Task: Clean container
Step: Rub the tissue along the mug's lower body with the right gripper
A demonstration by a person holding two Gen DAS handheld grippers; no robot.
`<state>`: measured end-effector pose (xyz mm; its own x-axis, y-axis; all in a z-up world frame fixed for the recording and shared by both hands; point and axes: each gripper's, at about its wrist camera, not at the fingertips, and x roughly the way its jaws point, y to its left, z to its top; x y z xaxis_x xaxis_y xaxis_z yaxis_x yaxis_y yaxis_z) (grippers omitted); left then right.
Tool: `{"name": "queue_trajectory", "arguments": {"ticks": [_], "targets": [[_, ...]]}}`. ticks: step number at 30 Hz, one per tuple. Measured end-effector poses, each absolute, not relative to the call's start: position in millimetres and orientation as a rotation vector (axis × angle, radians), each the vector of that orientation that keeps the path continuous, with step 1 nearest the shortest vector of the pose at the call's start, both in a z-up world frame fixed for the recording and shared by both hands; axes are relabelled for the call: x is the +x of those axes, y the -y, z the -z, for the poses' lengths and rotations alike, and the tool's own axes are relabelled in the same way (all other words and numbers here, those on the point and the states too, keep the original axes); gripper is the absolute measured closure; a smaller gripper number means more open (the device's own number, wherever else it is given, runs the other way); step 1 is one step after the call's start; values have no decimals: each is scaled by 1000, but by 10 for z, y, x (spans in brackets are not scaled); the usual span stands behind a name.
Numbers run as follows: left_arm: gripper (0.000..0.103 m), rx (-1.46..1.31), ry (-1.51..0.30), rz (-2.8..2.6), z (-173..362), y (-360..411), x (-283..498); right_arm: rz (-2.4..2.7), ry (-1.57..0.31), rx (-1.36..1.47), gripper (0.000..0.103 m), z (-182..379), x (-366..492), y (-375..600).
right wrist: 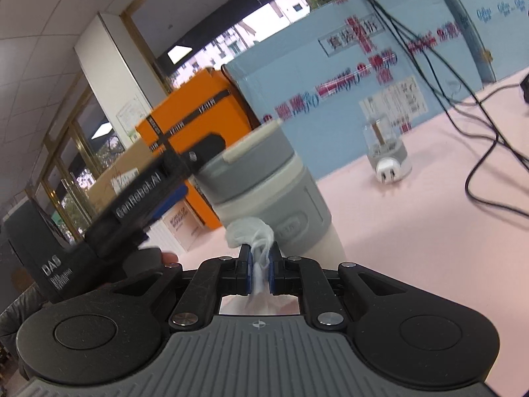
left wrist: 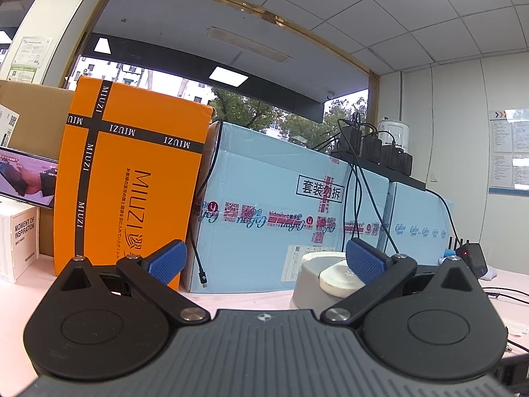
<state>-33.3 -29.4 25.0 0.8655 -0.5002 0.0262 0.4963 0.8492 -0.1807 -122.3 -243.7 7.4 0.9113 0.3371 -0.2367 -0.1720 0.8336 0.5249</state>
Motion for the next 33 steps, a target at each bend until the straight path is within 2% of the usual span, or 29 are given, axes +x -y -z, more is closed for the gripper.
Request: {"name": "queue_trajectory", "arguments": {"ticks": [15, 26, 33], "targets": [[0, -185, -22, 525, -247, 291, -321, -266, -414, 516, 94, 159, -1115, 2381], [0, -187, -23, 526, -249, 288, -304, -260, -297, 475, 94, -154, -1262, 2429], [0, -190, -25, 526, -247, 288, -303, -248, -325, 476, 94, -59, -1218, 2451]]}}
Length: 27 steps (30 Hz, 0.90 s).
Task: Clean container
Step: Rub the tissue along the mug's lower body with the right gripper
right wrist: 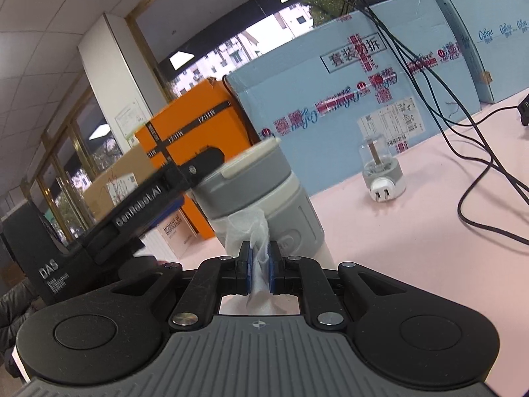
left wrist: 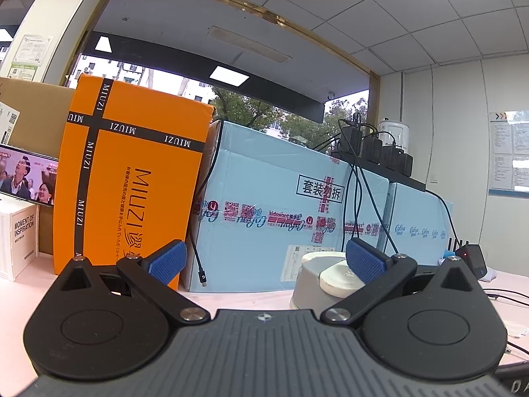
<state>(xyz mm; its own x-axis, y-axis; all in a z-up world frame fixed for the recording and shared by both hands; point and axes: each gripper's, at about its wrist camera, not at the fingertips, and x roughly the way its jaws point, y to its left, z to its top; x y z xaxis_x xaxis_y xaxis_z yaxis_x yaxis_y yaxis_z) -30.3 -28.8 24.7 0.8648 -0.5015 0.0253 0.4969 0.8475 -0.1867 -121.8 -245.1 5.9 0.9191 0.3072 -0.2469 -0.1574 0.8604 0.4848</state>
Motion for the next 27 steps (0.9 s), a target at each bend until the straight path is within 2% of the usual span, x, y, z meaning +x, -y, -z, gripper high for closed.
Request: {"name": "queue_trajectory", "arguments": {"ticks": [10, 20, 27], "targets": [[0, -191, -24, 526, -248, 290, -299, -241, -413, 455, 94, 128, -1157, 2383], [0, -194, -26, 529, -247, 292, -289, -231, -315, 413, 94, -147, -1276, 2408], [0, -196, -26, 528, -237, 278, -301, -219, -342, 419, 94, -74, -1202, 2437]]}}
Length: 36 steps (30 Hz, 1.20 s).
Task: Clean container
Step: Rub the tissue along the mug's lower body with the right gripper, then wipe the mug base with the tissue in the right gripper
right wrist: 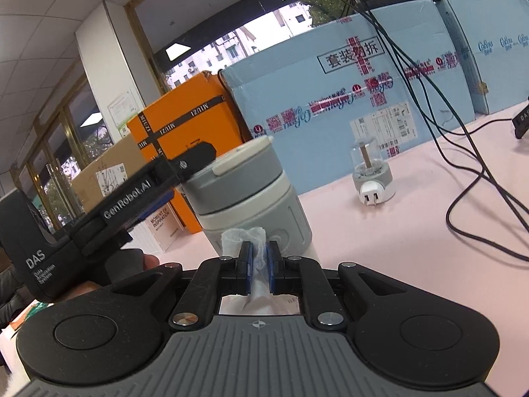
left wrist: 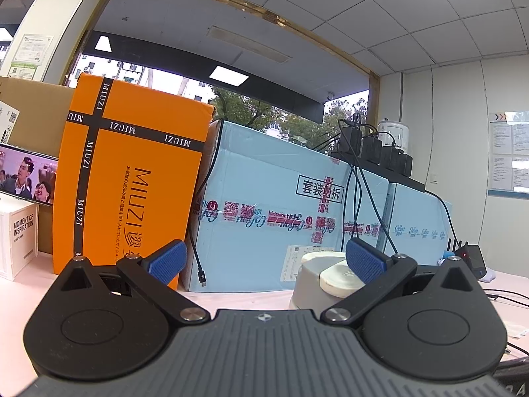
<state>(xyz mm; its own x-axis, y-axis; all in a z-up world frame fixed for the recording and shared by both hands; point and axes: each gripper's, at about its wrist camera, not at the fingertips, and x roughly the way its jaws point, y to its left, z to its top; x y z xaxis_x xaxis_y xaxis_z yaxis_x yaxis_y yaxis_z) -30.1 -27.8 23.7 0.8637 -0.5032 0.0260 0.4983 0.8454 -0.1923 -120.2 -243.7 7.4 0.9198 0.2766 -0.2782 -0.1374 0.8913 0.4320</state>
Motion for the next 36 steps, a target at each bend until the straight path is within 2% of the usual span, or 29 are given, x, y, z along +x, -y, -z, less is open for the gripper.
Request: {"name": "queue_trajectory", "arguments": {"ticks": [14, 29, 36], "targets": [[0, -195, -25, 529, -242, 275, -307, -217, -406, 397, 94, 101, -1148, 2376], [0, -193, -24, 530, -247, 273, -321, -196, -205, 406, 94, -341, -1415, 2561], [0, -193, -25, 530, -248, 274, -318, -190, -292, 409, 94, -156, -1258, 2546]]}}
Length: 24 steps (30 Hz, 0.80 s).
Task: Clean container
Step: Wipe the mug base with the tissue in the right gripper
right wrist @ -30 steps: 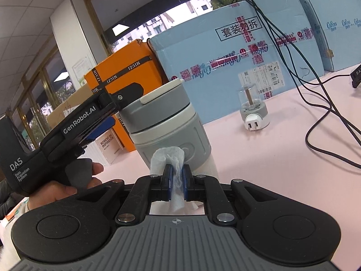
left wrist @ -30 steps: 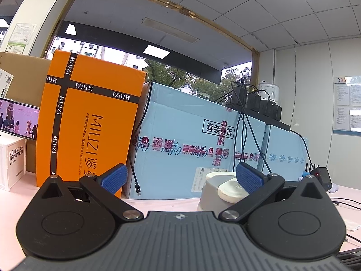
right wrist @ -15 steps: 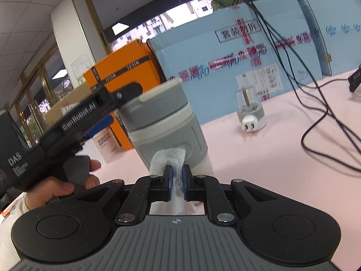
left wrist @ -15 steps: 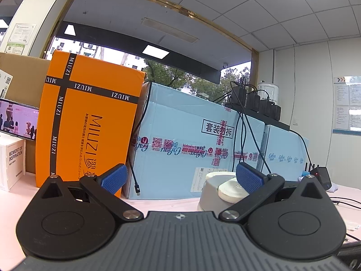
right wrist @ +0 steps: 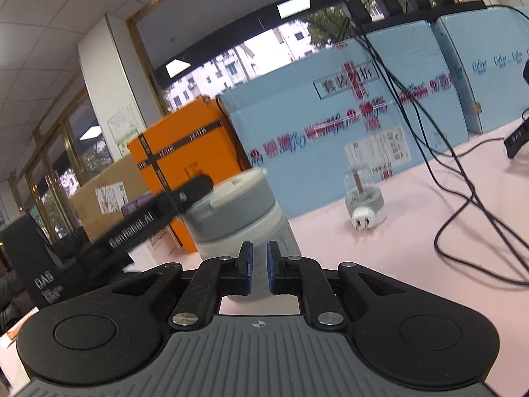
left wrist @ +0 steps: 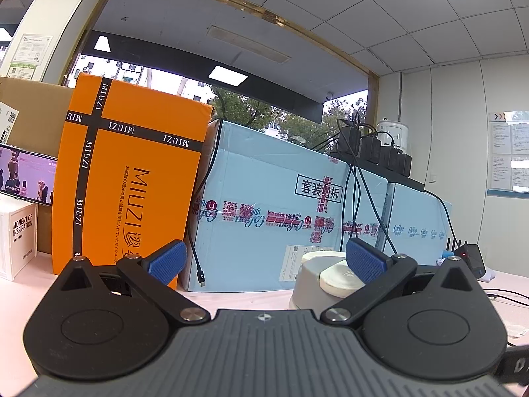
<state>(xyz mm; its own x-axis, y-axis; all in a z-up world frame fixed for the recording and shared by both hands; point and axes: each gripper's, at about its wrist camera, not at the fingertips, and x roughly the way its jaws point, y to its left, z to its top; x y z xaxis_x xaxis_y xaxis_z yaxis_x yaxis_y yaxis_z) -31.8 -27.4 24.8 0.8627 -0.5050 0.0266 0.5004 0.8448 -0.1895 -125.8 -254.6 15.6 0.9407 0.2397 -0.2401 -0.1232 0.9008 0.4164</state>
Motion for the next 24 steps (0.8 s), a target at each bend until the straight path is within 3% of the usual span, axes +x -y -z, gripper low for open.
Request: {"name": "queue_trajectory", "arguments": {"ticks": [5, 7, 11, 14, 16, 18, 24], "targets": [[0, -193, -25, 530, -242, 283, -316, -168, -378, 373, 90, -16, -1183, 2519], [0, -193, -25, 530, -240, 284, -317, -152, -406, 346, 49, 16, -1197, 2479], [0, -196, -25, 531, -242, 271, -317, -170, -466, 292, 44, 103, -1173, 2385], [0, -196, -25, 531, -244, 271, -315, -187, -506, 275, 50, 152, -1142, 2334], [0, -196, -25, 531, -245, 271, -313, -206, -503, 273, 79, 148, -1148, 2325], [0, -196, -25, 531, -246, 272, -312, -229, -506, 250, 91, 150, -1167, 2293], [0, -197, -26, 531, -247, 275, -313, -246, -435, 303, 95, 29, -1253, 2362]]}}
